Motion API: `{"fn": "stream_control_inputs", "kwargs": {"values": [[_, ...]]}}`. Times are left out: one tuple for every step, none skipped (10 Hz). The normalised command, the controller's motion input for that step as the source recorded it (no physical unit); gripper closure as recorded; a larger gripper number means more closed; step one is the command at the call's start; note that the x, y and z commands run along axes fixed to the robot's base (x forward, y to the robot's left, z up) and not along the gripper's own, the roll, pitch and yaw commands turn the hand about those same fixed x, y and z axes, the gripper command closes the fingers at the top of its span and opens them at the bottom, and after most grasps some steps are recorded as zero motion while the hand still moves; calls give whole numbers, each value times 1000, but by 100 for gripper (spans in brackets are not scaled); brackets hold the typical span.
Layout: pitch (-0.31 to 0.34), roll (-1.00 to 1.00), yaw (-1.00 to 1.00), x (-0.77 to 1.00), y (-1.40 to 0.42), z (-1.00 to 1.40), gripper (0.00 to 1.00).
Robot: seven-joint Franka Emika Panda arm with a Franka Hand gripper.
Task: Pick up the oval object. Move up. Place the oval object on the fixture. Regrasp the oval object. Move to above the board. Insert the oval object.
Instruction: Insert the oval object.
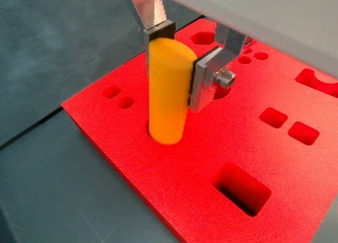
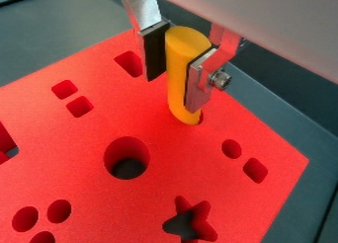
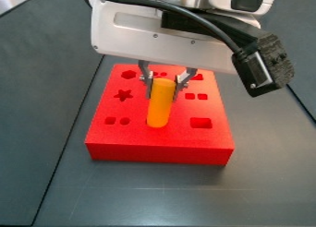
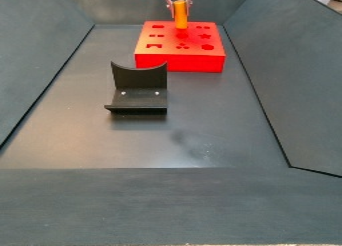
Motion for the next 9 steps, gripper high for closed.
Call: {"fn": "stream_control_inputs", "kwargs": {"values": [[0,0,103,209,163,-1000,100],[0,0,229,266,203,-1000,100],[0,0,214,226,183,-1000,100],[-84,-110,0,0,86,-220,100],[-6,0,0,0,0,0,100],[-99,0,0,0,0,-189,100],[-334,23,-11,-311,0,-609,100],[-380,214,-197,-223,0,-331,100],[-320,500,0,-591,-146,-37,100]]}}
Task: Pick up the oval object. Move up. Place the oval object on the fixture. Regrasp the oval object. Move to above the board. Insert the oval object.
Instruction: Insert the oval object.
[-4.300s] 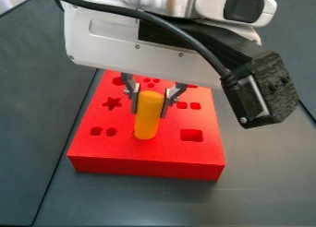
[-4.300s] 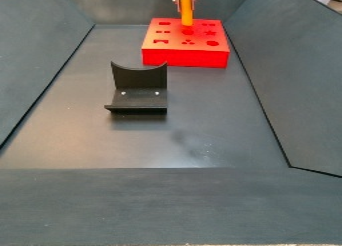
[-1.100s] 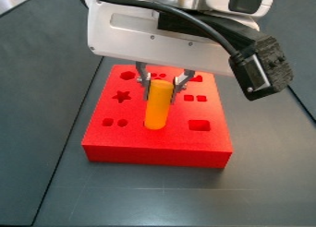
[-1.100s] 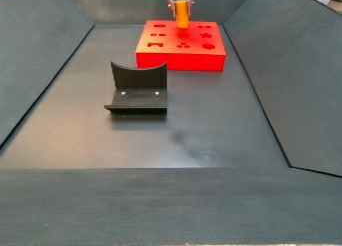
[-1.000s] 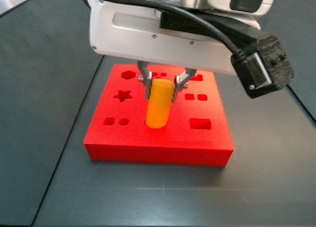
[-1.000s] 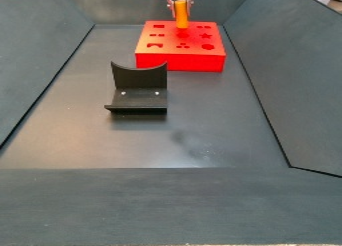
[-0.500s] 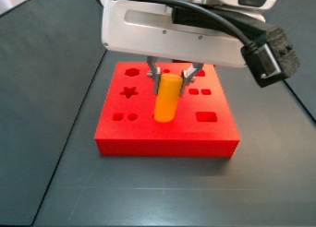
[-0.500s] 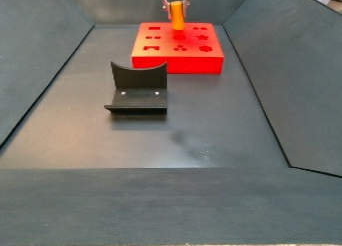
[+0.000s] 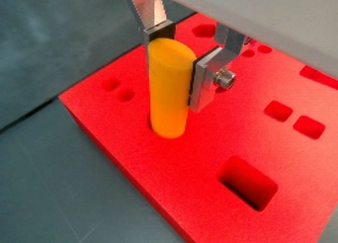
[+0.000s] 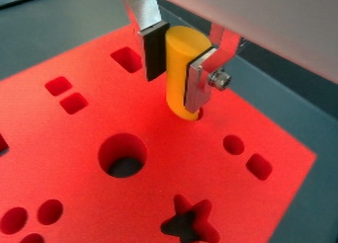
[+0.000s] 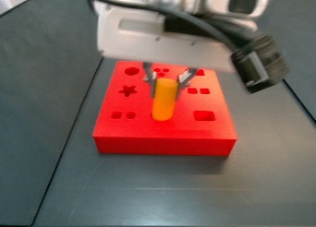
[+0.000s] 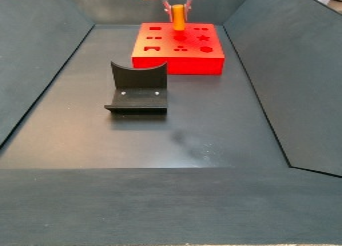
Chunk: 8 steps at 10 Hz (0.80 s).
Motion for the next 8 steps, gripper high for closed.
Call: {"fn": "stream_control_inputs", "kwargs": {"values": [[-367,407,120,-663,-291,-277,100],[-399,183,214,-543,-151,-440,100],[-464,84,277,-423,-129,-326,100],[-500,19,240,-214,-266,-114,100],[-500,0,223,-20,-271,-71,100],[-473,-7,286,289,-114,-331,100],[-316,-193,426,466,0,-443,100],[-289,-153,414,454,0,-517,100]]}}
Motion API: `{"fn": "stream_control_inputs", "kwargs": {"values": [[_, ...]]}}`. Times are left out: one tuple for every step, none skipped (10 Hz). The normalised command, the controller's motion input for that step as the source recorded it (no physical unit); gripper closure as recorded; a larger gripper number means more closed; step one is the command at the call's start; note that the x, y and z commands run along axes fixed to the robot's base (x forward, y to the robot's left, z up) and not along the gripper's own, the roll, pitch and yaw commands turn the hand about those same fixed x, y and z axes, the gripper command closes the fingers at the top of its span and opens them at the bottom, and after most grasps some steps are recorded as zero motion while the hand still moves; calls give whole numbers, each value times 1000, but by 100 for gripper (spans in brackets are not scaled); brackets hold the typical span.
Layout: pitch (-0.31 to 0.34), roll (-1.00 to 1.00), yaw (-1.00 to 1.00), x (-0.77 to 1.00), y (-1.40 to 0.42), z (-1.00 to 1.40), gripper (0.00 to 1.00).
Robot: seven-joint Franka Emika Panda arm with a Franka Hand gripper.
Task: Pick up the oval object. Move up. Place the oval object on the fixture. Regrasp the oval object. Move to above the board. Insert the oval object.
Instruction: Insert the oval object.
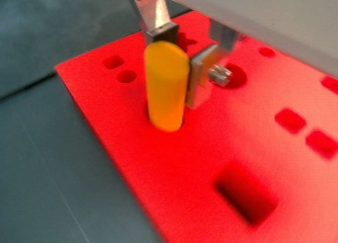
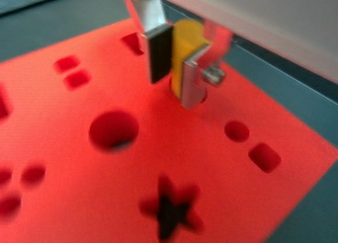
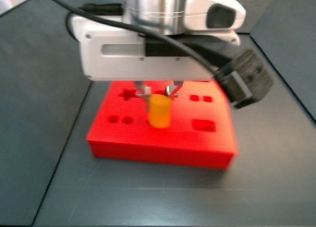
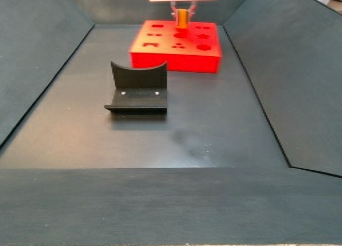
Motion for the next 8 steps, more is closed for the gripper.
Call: {"fn": "stream_control_inputs", "kwargs": {"values": [[-373,-20,334,374,-54,-440,100],[-476,64,180,-94,-129,-300,100],[-476,109,129,-234,-134,-306,100],[-427,46,200,-137,-23,-394,100],[-211,33,23,-131,-60,-126,100],[-14,0,0,0,0,0,100],[-77,0,0,0,0,-86,100],[-90,29,29,0,-49,-103,100]]}}
